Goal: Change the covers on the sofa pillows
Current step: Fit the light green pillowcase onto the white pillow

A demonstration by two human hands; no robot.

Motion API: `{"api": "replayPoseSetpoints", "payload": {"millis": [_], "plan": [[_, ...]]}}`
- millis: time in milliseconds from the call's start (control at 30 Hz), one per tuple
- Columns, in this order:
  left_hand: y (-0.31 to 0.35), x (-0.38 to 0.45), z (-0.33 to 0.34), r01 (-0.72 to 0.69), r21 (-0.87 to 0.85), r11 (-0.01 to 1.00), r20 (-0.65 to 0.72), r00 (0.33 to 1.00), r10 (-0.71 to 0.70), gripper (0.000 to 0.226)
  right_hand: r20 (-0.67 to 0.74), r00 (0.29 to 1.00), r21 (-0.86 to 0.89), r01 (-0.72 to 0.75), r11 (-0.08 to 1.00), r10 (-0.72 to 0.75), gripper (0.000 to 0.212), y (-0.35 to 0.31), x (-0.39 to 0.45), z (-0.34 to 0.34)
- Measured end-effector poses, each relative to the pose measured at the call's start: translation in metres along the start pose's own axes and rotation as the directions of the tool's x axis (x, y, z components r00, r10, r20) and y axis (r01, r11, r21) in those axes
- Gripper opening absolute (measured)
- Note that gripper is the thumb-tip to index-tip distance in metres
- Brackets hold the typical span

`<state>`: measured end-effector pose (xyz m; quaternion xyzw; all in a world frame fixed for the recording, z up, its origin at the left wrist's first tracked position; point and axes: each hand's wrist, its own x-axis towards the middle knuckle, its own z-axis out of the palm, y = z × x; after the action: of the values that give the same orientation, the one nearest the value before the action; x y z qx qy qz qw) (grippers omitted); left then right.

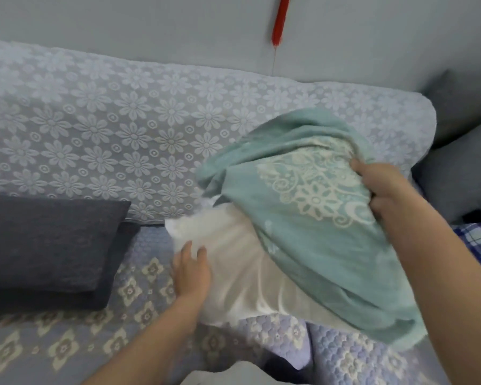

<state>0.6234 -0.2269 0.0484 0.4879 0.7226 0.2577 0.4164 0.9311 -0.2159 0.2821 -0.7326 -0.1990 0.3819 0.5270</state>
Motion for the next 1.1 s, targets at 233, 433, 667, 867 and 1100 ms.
{"api": "replayPoseSetpoints", "payload": {"millis": [233,433,667,867,1100], "plan": [[0.022,0.022,0.101,-0.448,0.469,0.762,0.556,0.819,0.139,0.069,-0.044,0.915,0.002,-0.402,0.916,0.401,0.027,0.198,0.105,-0.118],[-0.062,0.006,0.205,-0.295,0.737,0.608,0.603,0.693,-0.395,0.066,0.089,0.646,-0.197,-0.735,0.649,0.758,0.033,0.414,0.146,-0.181],[-0.054,0.0,0.279,-0.423,0.708,0.565,0.547,0.835,-0.059,0.011,0.152,0.641,-0.408,-0.652,0.639,0.752,0.059,0.475,0.137,-0.198],[-0.042,0.0,0.315,-0.731,0.58,0.359,0.807,0.577,-0.129,0.056,0.291,0.919,-0.751,0.047,0.658,0.266,0.09,0.493,0.071,-0.139],[-0.019,0.006,0.347,-0.926,0.298,0.23,0.954,0.297,-0.04,0.078,-0.195,0.971,-0.844,-0.236,0.482,0.135,0.061,0.515,0.11,-0.165]]}}
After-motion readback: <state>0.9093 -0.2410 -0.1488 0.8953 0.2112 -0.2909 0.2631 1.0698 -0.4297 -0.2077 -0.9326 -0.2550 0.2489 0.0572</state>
